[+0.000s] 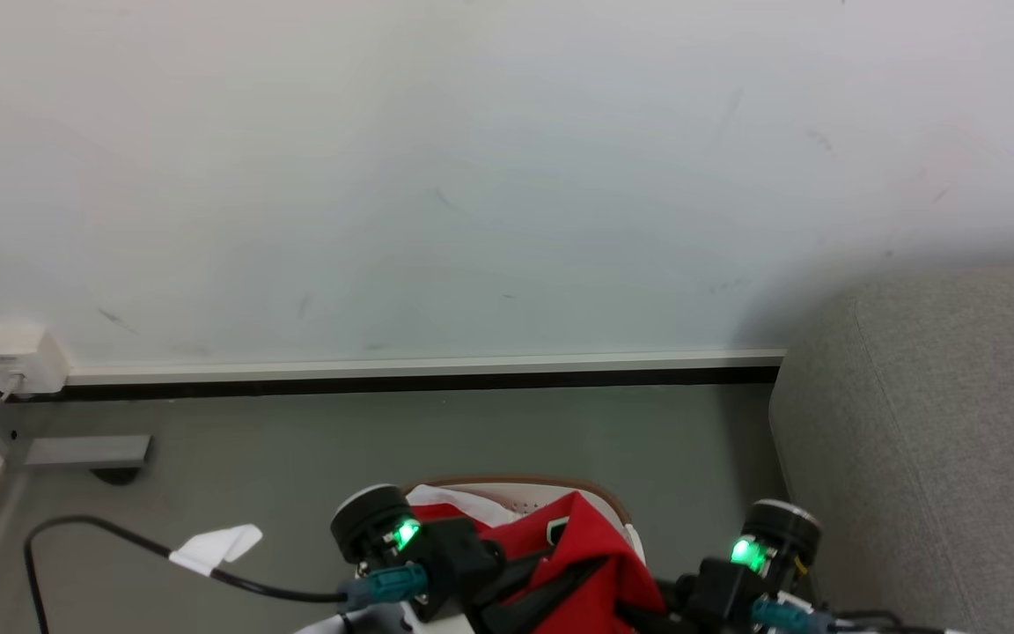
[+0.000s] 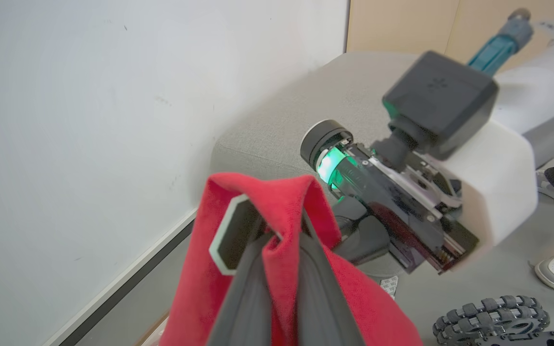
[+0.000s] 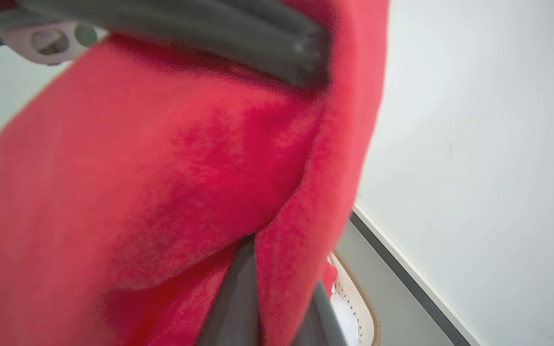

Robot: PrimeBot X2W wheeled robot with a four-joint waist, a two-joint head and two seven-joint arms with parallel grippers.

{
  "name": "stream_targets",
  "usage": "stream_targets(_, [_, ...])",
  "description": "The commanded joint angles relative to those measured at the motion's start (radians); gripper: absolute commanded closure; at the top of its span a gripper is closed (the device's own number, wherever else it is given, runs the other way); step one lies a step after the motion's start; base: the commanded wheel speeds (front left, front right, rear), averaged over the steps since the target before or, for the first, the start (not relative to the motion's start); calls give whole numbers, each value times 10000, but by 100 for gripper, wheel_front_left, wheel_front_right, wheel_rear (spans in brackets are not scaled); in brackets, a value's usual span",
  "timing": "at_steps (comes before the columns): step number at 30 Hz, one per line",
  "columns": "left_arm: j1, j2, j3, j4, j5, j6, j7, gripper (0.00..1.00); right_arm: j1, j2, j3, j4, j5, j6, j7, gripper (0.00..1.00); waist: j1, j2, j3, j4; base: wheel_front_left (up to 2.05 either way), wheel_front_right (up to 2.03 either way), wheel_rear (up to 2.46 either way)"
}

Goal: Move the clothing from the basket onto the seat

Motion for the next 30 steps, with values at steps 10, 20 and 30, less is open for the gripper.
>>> stream_targets(10, [78, -41, 309, 466, 119, 494, -552, 0, -640, -525, -935, 650, 586, -25, -662, 100, 0, 0, 263, -645, 0, 0, 0])
stream_targets(20, [-66, -298, 308, 860, 139, 605, -891, 0, -619, -1125, -2491, 259, 252, -23, -758, 100, 0, 0, 671, -2249, 0, 0, 0])
stream_targets(30, [-422, -604, 272, 1183, 180, 589, -1148, 0, -270, -1355, -3780, -351, -89, -25, -772, 100, 0, 0, 1268, -3481, 0, 0, 0])
